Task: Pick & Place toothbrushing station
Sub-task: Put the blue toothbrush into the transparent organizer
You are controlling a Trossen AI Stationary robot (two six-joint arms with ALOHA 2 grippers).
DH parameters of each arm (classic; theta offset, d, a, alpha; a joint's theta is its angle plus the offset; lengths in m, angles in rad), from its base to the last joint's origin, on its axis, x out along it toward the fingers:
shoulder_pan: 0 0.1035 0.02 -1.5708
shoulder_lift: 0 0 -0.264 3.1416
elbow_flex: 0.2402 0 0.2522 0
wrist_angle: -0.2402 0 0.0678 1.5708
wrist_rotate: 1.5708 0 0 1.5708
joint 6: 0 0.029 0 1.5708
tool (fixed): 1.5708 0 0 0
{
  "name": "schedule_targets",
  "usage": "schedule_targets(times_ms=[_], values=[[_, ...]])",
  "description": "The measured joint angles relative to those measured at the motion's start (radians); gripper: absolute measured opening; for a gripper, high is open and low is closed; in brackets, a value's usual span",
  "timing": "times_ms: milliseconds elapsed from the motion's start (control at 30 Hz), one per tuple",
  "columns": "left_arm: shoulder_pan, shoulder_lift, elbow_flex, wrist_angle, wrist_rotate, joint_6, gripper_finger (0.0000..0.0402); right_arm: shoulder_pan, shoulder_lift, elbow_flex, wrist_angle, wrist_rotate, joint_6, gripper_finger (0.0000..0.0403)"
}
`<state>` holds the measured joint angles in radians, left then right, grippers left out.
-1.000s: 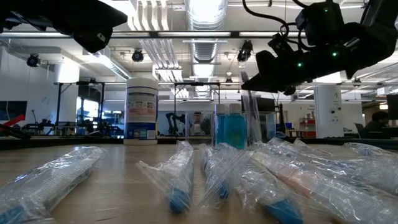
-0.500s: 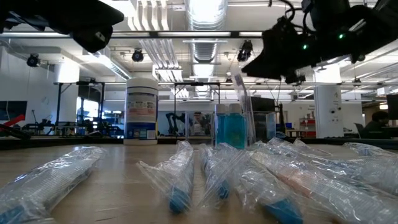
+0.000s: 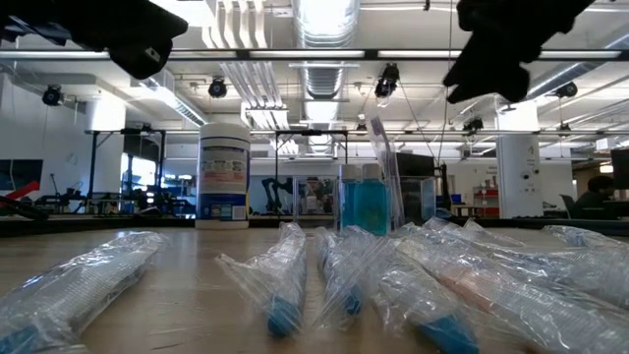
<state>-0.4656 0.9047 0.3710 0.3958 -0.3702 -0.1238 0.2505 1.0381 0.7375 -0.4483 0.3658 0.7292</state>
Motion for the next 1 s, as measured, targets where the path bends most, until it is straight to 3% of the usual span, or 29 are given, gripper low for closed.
schedule_targets(times_ms=[333, 467, 633, 1000], values=[[0.015, -0.276, -0.001, -0.127, 0.066, 0.063, 0.0004, 0.321, 0.088, -0.004, -0.028, 0.103, 0.480, 0.0171], [0.015, -0.323, -0.002, -0.189, 0.066, 0.043, 0.0008, 0.399, 0.182, -0.003, -0.028, 0.069, 0.701, 0.0171], [0.015, -0.314, -0.018, -0.197, 0.066, 0.008, 0.0019, 0.428, 0.333, 0.012, -0.026, 0.010, 0.856, 0.0171], [0.015, -0.292, -0.028, -0.195, 0.066, 0.036, 0.0009, 0.399, 0.516, 0.056, 0.011, -0.131, 0.947, 0.0185]])
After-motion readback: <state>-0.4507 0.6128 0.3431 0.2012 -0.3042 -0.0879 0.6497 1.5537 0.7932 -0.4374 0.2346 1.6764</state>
